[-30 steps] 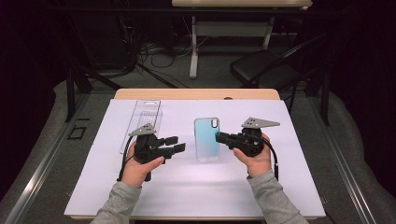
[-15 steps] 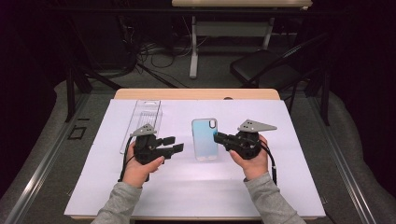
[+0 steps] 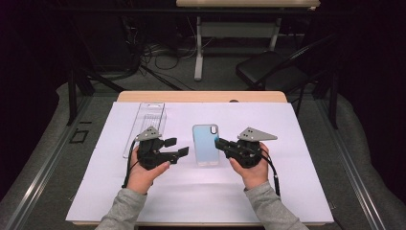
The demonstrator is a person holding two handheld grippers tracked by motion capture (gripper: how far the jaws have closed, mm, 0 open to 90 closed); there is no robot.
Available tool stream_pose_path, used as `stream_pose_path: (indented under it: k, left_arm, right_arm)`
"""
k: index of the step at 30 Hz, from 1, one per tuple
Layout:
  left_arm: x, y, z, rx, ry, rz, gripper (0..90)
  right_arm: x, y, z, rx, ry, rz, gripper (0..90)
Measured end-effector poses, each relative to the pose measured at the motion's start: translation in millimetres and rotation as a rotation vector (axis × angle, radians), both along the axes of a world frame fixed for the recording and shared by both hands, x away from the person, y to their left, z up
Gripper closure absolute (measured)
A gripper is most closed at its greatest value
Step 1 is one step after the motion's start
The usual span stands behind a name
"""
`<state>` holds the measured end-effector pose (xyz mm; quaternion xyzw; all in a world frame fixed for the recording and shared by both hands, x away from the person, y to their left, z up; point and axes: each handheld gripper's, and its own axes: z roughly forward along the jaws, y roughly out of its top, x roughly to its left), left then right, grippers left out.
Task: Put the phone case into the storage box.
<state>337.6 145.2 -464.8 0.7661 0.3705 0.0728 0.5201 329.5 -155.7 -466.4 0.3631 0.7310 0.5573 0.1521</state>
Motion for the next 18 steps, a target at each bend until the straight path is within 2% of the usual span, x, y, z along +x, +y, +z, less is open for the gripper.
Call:
stream_pose_path:
  k: [6, 18]
  left_arm:
    - [-2.6, -1.0, 2.4, 0.008, -0.021, 0.012, 33.4]
    - [-6.4, -2.4, 6.2, -0.009, -0.051, 0.018, 33.6]
  right_arm:
    - [-2.9, 4.0, -2.4, 0.009, -0.01, -0.017, 83.4]
    - [-5.6, 8.8, -4.8, 0.01, -0.016, -0.021, 83.4]
